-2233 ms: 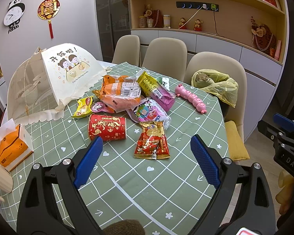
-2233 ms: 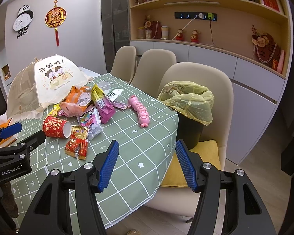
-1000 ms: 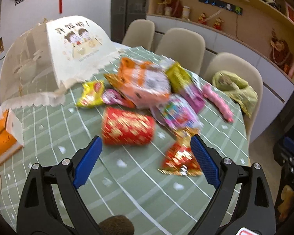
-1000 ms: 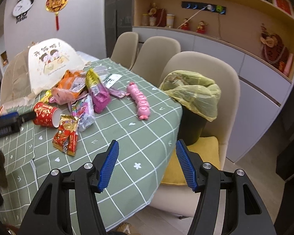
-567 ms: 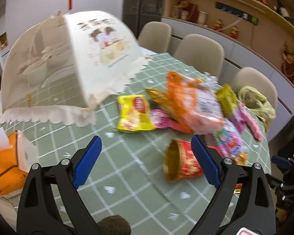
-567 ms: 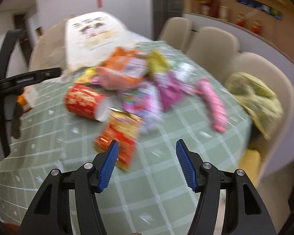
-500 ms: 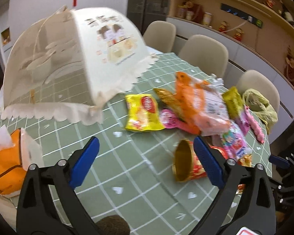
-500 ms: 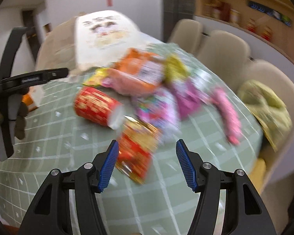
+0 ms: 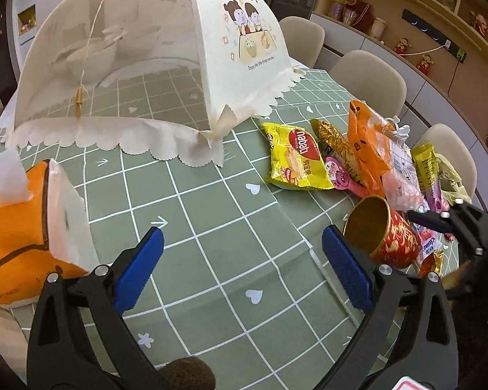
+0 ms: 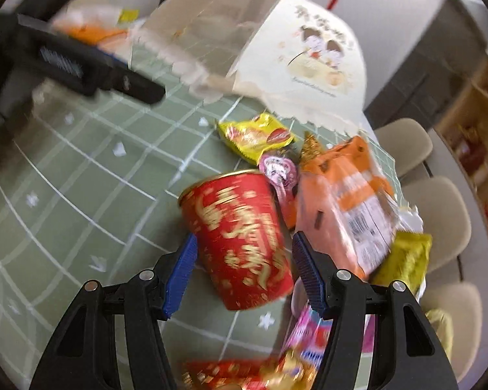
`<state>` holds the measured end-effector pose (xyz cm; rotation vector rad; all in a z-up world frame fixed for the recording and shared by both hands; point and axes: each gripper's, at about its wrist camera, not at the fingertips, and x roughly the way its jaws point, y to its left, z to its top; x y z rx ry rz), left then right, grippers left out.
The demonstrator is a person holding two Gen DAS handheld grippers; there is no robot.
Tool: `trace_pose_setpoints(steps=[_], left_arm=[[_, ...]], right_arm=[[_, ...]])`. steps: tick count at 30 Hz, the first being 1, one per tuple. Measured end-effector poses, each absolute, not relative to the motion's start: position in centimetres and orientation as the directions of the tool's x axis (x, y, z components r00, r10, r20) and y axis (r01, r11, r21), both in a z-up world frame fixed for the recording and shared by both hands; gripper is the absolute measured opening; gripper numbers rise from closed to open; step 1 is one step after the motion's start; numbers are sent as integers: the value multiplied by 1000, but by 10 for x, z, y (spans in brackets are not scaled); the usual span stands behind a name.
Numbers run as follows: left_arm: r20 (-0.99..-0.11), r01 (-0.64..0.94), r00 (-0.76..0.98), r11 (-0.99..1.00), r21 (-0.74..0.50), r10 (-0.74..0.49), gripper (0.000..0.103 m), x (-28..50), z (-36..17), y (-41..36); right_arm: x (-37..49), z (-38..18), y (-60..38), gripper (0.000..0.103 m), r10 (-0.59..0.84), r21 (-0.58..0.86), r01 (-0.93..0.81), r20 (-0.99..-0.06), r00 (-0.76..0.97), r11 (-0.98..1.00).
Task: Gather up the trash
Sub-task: 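Grasp the red paper cup with the right tool while the left tool grasps the yellow wafer bag, then carry the yellow wafer bag to the trash bag and release it with the left tool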
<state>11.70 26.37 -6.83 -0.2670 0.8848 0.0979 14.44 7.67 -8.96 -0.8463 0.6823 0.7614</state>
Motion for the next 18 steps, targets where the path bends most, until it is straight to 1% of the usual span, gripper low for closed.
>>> trace_pose_setpoints(steps=[1, 2, 3, 4, 7, 10, 13, 14, 17, 18], left_arm=[[-774, -195, 633, 961, -197, -30, 92, 119, -69, 265], [-772, -196, 634, 958, -208, -39, 92, 121, -69, 266], [-772, -196, 634, 956, -218, -46, 92, 124, -69, 267], [-770, -195, 635, 952, -236, -61, 90, 128, -69, 268], [-765, -187, 635, 940, -285, -106, 86, 143, -72, 268], [-760, -173, 634, 931, -321, -144, 80, 163, -75, 264], [-760, -177, 632, 928, -329, -149, 74, 190, -79, 257], [-766, -189, 628, 927, -325, -140, 70, 201, -82, 255], [-789, -233, 606, 924, -303, -106, 63, 225, -92, 253], [-796, -248, 599, 923, -295, -94, 62, 231, -95, 253]], right_arm=[[146, -92, 76, 57, 295, -415, -797, -772, 563, 438], [149, -91, 75, 55, 295, -403, -798, -775, 558, 448], [155, -85, 71, 55, 311, -351, -801, -787, 533, 485], [163, -74, 61, 54, 352, -255, -800, -796, 493, 543], [177, -46, 35, 53, 425, -73, -738, -778, 463, 671], [181, -26, 16, 53, 432, -16, -673, -755, 493, 740], [184, -11, -9, 53, 421, 31, -600, -740, 524, 800], [185, -7, -19, 53, 412, 46, -567, -736, 537, 822], [184, -2, -44, 53, 402, 94, -502, -731, 552, 860], [182, -1, -51, 53, 400, 107, -486, -731, 553, 867]])
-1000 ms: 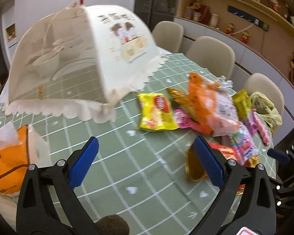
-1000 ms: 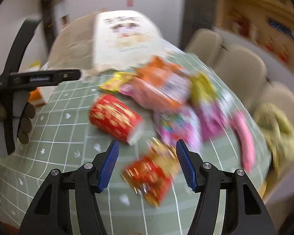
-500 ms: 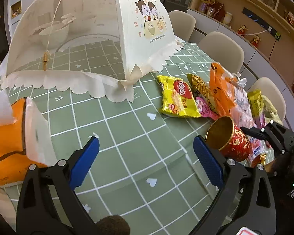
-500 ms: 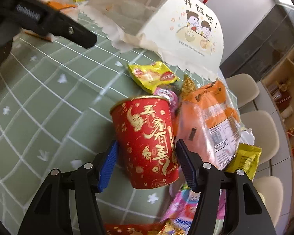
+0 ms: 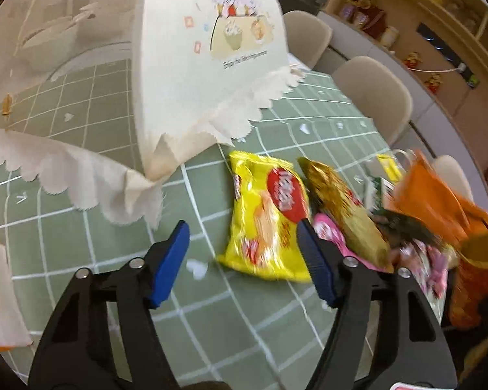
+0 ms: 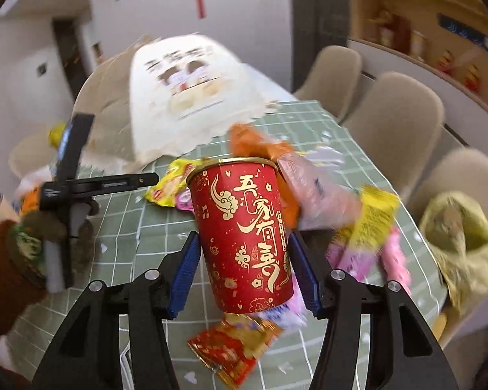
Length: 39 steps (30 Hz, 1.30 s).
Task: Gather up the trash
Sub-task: 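Carry the yellow wafer bag to the trash bag and release it with the left tool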
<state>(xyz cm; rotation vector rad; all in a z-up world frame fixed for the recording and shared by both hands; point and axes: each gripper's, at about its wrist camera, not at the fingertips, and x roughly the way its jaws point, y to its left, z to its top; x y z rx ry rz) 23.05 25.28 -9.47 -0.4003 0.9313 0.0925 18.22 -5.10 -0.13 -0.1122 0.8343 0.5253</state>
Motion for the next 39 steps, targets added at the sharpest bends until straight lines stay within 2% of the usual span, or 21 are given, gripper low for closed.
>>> trace_pose_setpoints(steps=[2, 6, 9, 10, 14, 19, 29, 39], left_arm=[[-813, -281, 579, 919, -276, -67, 58, 241, -101, 252], [-828, -295, 556, 914, -279, -73, 56, 248, -106, 247], [-836, -270, 543, 925, -267, -83, 40, 251, -107, 232], [-840, -260, 537, 930, -259, -84, 25, 250, -108, 227], [-838, -229, 538, 941, -250, -92, 16, 241, -100, 211], [-801, -200, 592, 947, -250, -87, 15, 213, -65, 198], [-667, -81, 738, 968, -236, -101, 15, 155, 34, 151], [-589, 37, 784, 962, -271, -196, 15, 151, 71, 78]], right_arm=[[176, -1, -66, 53, 398, 129, -461, -732, 553, 878], [169, -5, -91, 53, 408, 189, -415, -736, 540, 890], [162, -7, -106, 53, 406, 205, -394, -738, 539, 896], [158, -7, -109, 53, 406, 206, -392, -738, 540, 896], [147, -1, -114, 53, 406, 195, -400, -727, 554, 896], [137, 15, -124, 53, 419, 194, -409, -694, 585, 892], [126, 57, -157, 53, 397, 158, -385, -605, 690, 909], [141, 65, -213, 53, 345, 136, -330, -575, 741, 934]])
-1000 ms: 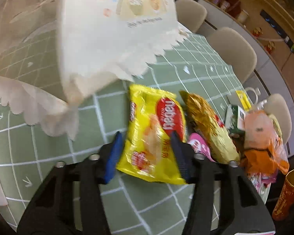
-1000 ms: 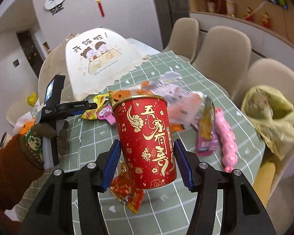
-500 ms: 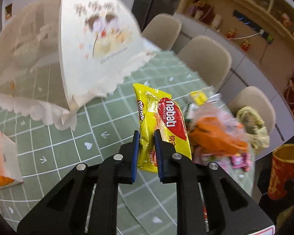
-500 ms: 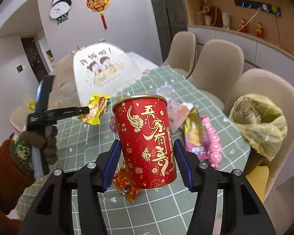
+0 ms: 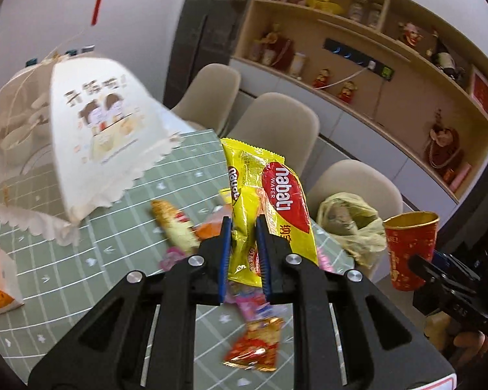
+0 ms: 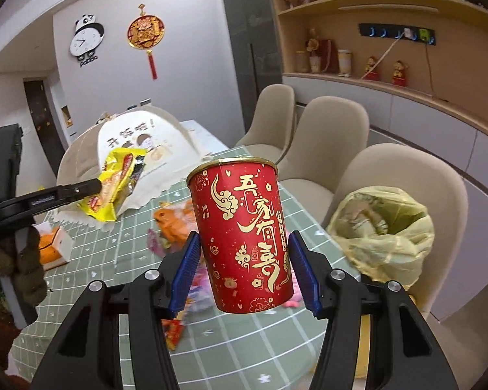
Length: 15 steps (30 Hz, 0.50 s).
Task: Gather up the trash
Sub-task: 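Carry the yellow wafer bag to the trash bag and release it with the left tool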
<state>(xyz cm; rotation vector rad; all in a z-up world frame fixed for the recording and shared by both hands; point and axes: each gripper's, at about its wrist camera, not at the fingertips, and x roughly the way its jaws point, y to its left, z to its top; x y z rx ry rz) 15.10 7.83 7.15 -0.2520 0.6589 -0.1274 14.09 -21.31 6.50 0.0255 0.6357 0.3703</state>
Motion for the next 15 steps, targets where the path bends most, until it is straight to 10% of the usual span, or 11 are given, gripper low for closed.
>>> trace_pose_setpoints(steps=[15], left_arm=[[-636, 227, 692, 939, -258, -342, 15, 263, 48, -107]], right_arm=[[188, 75, -380, 53, 180, 115, -139, -547, 818, 984]])
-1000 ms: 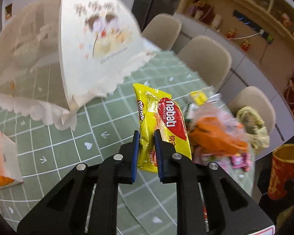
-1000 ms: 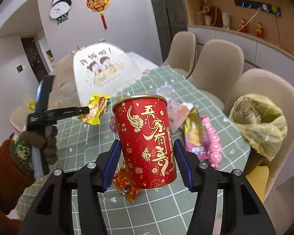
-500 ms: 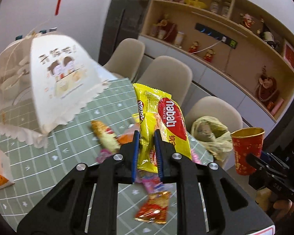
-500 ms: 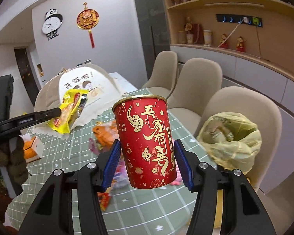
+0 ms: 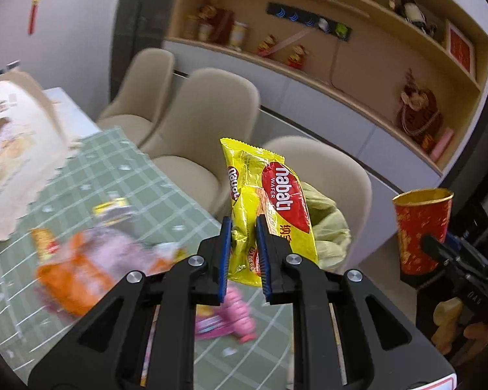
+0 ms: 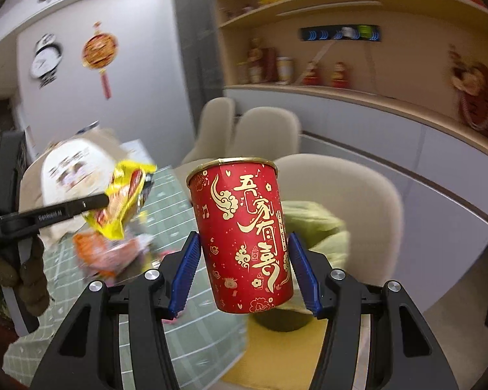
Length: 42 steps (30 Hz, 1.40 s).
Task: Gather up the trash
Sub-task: 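Carry the yellow wafer bag to the trash bag and release it with the left tool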
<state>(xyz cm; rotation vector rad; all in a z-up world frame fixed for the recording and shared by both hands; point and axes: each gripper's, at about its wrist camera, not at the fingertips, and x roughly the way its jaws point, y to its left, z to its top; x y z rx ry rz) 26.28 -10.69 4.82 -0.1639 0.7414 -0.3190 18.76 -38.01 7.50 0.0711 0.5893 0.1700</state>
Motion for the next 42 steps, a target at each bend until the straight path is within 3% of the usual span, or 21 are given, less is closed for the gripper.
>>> trace_pose_setpoints(steps=[7, 17, 22, 29, 42], left_arm=[[-704, 310, 589, 915, -257, -397, 15, 318, 14, -193], [-802, 312, 470, 919, -240, -369, 15, 374, -37, -259], [-817, 312, 453, 922, -231, -358, 16, 383, -46, -277], [-809, 310, 473, 926, -218, -349, 35, 382, -45, -281], [-776, 254, 565, 953, -163, -283, 40, 343, -6, -254]], right_arm=[[202, 62, -448, 53, 116, 161, -31, -550, 827, 987], [229, 36, -496, 53, 113, 215, 20, -587, 802, 976], [239, 24, -511, 53, 124, 239, 29, -599, 791, 971], [255, 15, -517, 53, 149, 256, 16, -608, 780, 967], [300, 4, -482, 53, 242, 247, -106, -630, 738, 963]])
